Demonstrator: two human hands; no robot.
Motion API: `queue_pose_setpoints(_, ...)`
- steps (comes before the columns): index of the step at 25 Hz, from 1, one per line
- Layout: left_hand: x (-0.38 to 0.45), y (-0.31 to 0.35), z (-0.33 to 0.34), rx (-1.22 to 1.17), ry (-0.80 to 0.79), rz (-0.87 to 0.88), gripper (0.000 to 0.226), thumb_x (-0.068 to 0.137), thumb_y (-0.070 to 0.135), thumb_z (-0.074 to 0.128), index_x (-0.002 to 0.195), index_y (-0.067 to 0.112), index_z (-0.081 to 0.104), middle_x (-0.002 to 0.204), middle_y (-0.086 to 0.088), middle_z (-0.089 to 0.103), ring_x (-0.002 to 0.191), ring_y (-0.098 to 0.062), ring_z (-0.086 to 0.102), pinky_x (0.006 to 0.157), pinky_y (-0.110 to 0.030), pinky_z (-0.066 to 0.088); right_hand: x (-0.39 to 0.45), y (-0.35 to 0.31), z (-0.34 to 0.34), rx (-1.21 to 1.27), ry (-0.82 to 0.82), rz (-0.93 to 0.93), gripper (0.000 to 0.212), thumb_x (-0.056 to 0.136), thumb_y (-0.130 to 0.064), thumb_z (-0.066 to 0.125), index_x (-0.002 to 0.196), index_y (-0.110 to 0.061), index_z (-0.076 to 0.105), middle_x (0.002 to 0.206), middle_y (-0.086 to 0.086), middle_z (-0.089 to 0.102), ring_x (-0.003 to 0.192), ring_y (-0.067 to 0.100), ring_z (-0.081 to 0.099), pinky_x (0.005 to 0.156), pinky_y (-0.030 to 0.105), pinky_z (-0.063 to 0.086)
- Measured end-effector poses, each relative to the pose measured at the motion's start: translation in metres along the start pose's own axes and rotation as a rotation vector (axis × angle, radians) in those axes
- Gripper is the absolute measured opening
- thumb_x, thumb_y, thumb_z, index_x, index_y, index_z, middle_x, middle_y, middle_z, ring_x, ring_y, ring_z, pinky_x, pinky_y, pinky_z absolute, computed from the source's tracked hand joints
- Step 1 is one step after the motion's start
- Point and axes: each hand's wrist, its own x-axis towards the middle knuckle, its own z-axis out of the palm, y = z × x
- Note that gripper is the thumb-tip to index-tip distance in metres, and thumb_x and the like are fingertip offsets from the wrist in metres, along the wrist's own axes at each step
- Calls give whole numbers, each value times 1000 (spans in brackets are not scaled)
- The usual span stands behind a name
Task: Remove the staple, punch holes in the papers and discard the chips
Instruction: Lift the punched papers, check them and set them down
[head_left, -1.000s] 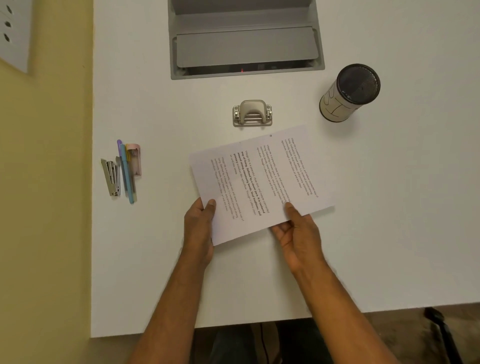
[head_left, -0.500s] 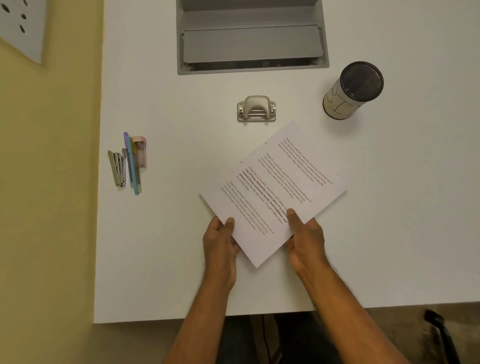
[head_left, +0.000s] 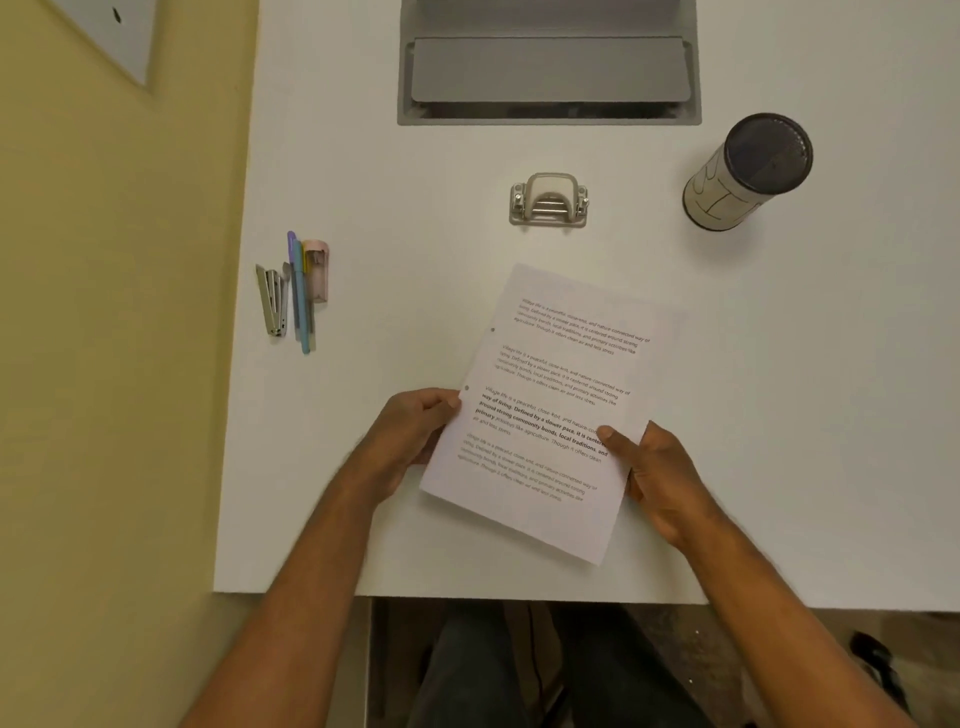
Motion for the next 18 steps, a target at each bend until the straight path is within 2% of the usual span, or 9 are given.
queue_pose_setpoints(4,-2,-16,13,-33,161,30,20,103,23,60,101,18,79,96,-5,82,79,-18,77,60,-27,58,-1,1,5,-163,-40,-16,27,102,-18,69,128,-24,74,118,2,82,104,23,80,75,29,66)
queue_pose_setpoints(7,-6,-29,18,-83,267,67,20,101,20,63,91,18,80,95,-5,82,82,-20,77,67,-31,61,-1,-2,12,-244,-64,-52,27,103,-19,69,129,-25,73,119,-1,81,105,21,80,80,31,64)
queue_pose_setpoints(10,-8,-32,16,-111,318,76,19,101,18,62,94,15,80,95,-6,82,87,-25,78,79,-38,64,0,-4,21,-294,-39,-107,28,103,-17,68,129,-26,72,119,-5,81,106,18,80,89,39,62)
queue_pose_setpoints(14,-14,-27,3,-128,351,91,19,102,16,62,95,15,79,93,-4,82,81,-18,77,72,-30,63,0,-6,35,-318,35,-163,21,104,-18,67,124,-25,73,113,-7,82,100,16,80,88,41,64)
queue_pose_setpoints(18,-20,-22,-17,-134,368,109,18,102,18,62,98,14,79,95,-4,82,82,-18,78,71,-29,63,1,-9,55,-378,50,-232,20,103,-19,69,119,-29,74,108,-11,83,97,14,80,87,39,63)
